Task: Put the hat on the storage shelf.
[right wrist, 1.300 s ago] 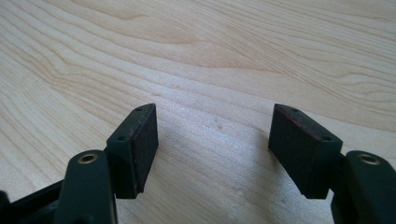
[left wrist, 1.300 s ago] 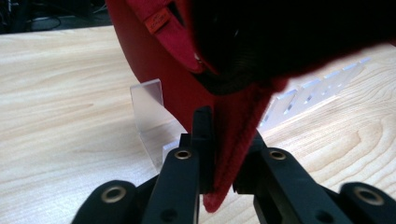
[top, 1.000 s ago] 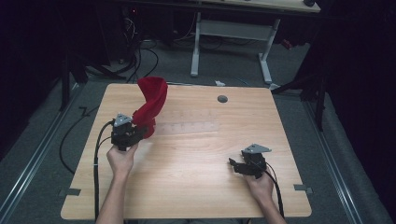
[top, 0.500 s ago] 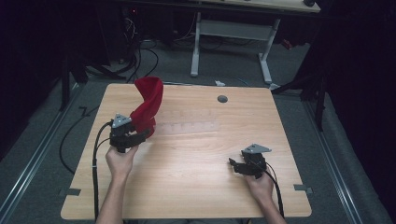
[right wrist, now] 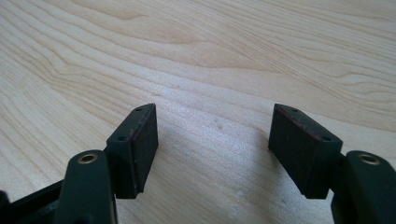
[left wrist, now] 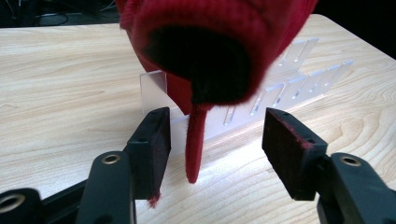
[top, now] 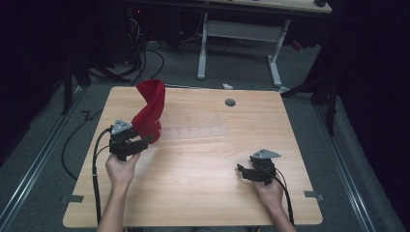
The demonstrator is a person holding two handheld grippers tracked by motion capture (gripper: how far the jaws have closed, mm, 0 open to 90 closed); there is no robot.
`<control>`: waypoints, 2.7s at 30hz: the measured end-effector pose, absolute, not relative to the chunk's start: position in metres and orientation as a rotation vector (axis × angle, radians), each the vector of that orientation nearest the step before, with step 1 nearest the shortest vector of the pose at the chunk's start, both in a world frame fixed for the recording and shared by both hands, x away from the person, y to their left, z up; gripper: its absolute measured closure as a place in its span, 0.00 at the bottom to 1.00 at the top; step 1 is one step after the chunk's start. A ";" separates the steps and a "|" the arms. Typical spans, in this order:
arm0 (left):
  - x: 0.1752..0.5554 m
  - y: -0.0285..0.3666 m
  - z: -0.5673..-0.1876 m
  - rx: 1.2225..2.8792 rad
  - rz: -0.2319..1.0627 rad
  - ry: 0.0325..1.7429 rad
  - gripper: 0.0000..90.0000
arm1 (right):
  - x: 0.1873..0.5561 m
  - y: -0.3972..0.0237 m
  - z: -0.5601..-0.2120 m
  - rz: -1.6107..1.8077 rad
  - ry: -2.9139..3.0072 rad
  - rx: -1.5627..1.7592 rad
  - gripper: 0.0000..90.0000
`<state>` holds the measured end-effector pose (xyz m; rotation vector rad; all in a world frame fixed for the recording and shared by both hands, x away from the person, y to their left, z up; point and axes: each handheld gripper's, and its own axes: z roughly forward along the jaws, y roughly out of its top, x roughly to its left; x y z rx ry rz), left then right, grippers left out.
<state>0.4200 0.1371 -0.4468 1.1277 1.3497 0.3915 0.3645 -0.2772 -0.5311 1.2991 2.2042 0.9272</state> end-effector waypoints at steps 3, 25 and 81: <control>0.417 0.139 -0.446 1.120 0.386 1.348 0.47 | 0.365 -0.277 -0.531 0.927 2.204 1.300 0.37; 0.386 0.150 -0.440 1.102 0.393 1.325 0.43 | 0.365 -0.277 -0.531 0.927 2.204 1.300 0.37; 0.350 0.076 -0.489 1.249 0.259 1.293 0.40 | 0.365 -0.277 -0.531 0.927 2.204 1.301 0.37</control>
